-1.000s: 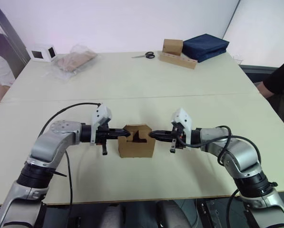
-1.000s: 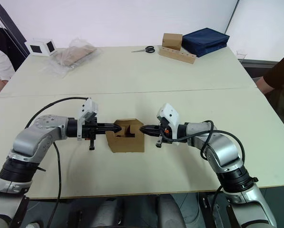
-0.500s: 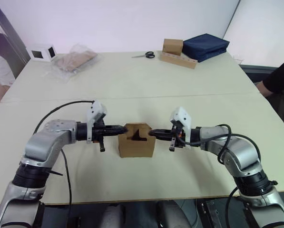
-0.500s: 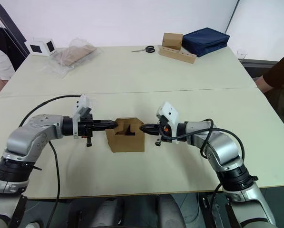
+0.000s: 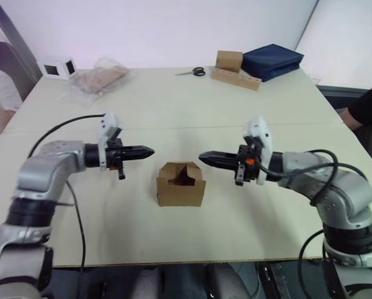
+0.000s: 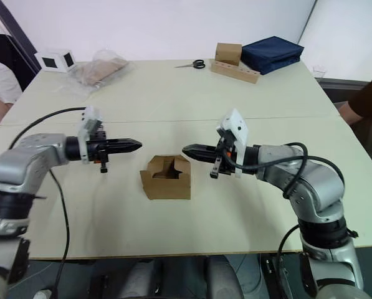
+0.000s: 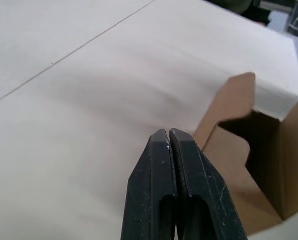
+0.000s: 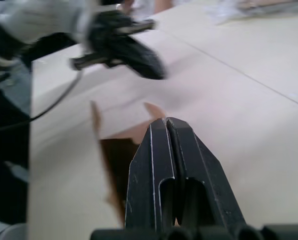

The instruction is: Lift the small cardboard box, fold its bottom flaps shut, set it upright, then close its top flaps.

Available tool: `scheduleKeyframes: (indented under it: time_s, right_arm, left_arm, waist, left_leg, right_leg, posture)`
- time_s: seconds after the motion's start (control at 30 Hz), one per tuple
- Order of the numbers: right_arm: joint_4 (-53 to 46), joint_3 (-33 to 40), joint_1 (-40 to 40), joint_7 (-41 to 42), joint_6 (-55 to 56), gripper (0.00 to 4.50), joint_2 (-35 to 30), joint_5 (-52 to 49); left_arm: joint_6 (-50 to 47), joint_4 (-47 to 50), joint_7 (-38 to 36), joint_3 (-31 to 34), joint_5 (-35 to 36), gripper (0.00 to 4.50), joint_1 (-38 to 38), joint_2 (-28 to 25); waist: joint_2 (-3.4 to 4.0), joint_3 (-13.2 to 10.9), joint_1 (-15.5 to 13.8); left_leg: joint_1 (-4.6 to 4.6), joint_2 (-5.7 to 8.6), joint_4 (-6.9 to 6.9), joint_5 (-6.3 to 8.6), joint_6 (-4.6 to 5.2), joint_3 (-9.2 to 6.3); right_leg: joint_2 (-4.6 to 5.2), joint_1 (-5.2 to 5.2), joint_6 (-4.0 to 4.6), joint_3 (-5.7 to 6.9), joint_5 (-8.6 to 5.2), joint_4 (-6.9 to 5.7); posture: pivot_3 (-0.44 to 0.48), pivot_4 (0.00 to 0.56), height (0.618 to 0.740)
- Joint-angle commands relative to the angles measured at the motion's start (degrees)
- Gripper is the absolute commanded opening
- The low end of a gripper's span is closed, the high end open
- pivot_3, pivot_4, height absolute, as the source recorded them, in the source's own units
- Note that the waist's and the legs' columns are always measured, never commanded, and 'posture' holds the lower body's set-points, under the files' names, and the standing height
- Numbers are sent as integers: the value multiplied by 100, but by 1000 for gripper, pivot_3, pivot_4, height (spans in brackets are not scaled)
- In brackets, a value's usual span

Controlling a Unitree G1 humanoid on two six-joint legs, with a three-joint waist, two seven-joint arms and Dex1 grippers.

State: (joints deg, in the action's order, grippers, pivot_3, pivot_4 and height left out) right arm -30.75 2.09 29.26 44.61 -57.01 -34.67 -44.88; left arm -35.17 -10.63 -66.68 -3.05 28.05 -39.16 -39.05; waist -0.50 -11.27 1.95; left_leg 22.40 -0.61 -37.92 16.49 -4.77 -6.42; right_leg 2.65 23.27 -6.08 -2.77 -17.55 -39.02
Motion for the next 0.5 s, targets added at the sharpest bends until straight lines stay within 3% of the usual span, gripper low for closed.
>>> scheduleKeyframes:
  time_s: [0.03, 0.27, 0.5]
  right_arm:
    - [-481, 30, -58, 66, -145, 0, -181, -426]
    - [-719, -461, -309, 13, -155, 0, -396, -318]
    - [-470, -1099, -293, -379, 62, 0, -66, 198]
  left_arm:
    - [638, -905, -315, -286, -423, 46, -499, 300]
    - [1378, -2532, -793, -532, -875, 46, -1297, 970]
    - [1694, -3137, -1257, -500, -1064, 46, -1536, 1331]
  waist:
    - [-1, -2, 27]
    - [-3, -3, 64]
    - [-3, -3, 60]
  left_leg:
    - [0, 0, 0, 0, 0, 2]
    - [3, -1, 1, 1, 1, 0]
    - [5, -1, 1, 1, 1, -1]
  right_leg:
    - [2, -1, 0, -2, 0, 2]
    - [-2, 5, 0, -2, 0, 1]
    - [-3, 9, 0, -1, 0, 0]
  posture:
    - [0, 150, 740]
    - [0, 150, 740]
    - [0, 150, 740]
